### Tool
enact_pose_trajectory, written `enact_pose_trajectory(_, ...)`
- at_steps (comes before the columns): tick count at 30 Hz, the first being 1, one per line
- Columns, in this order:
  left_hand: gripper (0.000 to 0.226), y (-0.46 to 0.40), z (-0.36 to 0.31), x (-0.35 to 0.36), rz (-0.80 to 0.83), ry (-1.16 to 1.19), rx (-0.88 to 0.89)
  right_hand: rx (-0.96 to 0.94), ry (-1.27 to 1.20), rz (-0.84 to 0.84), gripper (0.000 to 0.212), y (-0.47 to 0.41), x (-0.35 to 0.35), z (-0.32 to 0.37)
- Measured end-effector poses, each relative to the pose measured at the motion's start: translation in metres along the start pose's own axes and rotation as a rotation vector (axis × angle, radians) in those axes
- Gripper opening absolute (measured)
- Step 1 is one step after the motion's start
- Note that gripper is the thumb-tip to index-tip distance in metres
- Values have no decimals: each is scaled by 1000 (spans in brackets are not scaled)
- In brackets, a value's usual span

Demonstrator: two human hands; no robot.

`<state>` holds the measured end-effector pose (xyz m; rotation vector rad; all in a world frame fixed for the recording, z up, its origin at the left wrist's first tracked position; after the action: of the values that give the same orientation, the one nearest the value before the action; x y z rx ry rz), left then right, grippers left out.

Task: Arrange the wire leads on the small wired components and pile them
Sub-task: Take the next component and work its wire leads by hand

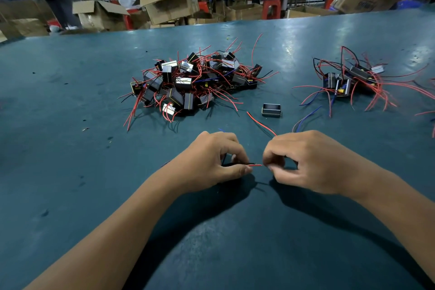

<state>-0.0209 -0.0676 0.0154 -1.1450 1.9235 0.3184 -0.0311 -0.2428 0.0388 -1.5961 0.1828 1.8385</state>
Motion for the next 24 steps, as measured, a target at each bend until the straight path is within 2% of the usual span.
enact_pose_trajectory(3,15,0,-8,0,-61,3,30,-2,-12,-18,4,-1,1,2)
enact_pose_trajectory(6,7,-1,-12,3,-83,-22,58,1,-31,-36,6,-2,2,2)
enact_pose_trajectory(12,9,2,1,-2,-58,125,-26,55,-63,-1,4,0,-1,-5)
enact_pose_trajectory(16,11,-1,-6,4,-51,129,12,54,-74,-27,5,-1,0,-2)
enact_pose_trajectory(19,3,-2,-10,7,-55,112,28,70,-77,-65,5,-2,1,0)
enact_pose_trajectory(24,3,-1,-10,6,-72,180,-24,243,-179,-95,5,-3,4,-6)
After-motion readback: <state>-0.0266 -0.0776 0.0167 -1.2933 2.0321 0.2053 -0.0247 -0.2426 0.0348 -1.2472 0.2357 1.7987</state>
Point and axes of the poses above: each hand's wrist, its own y-axis away from the middle knuckle, its own x-axis out of the palm, z = x × y, the point moved 5 cm from there along -y, towards the middle knuckle, and after that the axes turned 2 degrees about y, right-handed, at the moved point
